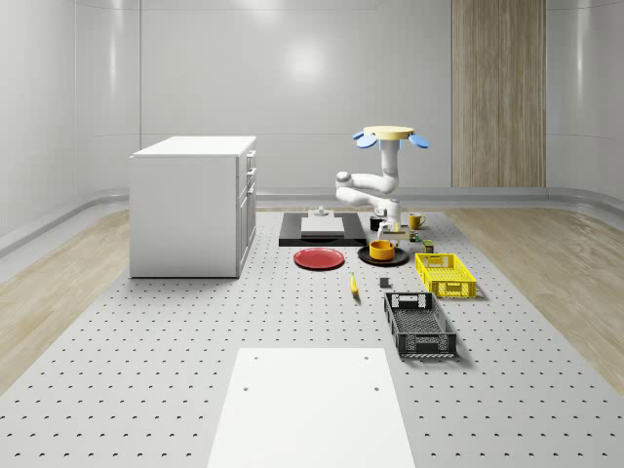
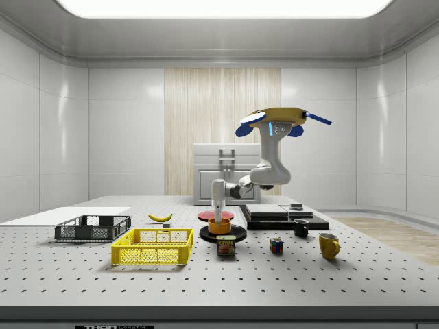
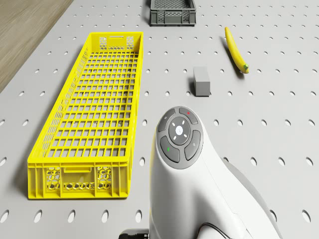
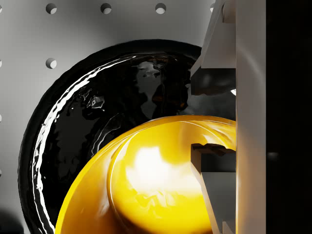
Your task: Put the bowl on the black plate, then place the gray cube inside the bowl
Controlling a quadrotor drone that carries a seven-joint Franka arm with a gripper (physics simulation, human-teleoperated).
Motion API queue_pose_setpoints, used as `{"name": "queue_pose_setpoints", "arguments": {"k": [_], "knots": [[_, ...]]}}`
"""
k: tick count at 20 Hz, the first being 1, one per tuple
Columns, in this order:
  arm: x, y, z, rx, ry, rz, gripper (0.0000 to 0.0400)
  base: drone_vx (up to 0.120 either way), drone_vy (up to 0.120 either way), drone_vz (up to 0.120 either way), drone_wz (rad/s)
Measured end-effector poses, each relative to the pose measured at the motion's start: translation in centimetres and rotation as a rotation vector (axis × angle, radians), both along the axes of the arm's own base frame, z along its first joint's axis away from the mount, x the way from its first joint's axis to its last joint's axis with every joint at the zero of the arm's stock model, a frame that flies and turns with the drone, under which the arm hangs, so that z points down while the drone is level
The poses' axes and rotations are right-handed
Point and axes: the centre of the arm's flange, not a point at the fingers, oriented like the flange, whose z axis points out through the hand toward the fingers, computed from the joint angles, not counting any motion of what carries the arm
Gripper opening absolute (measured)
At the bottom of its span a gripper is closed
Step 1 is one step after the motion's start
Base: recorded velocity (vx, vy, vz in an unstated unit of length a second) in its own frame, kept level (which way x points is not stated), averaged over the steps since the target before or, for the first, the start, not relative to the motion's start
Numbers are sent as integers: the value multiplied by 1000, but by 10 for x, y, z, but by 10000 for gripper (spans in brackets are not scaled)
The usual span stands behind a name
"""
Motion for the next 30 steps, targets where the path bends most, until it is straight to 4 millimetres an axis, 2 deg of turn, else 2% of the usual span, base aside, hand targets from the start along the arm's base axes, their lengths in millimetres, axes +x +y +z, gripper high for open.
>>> {"name": "queue_pose_setpoints", "arguments": {"k": [1,3,5,8,10,25,30], "knots": [[0,0,0,0,0,0,258,0,0,0,0],[0,0,-4,0,0,0,314,0,0,20,0],[0,0,-9,0,0,0,348,0,0,120,0],[0,0,-14,0,0,0,375,0,0,120,0],[0,0,-16,0,0,0,385,20,-100,120,0],[0,0,-19,0,0,0,400,120,-120,0,0],[0,0,-19,0,0,0,400,120,-16,-8,0]]}}
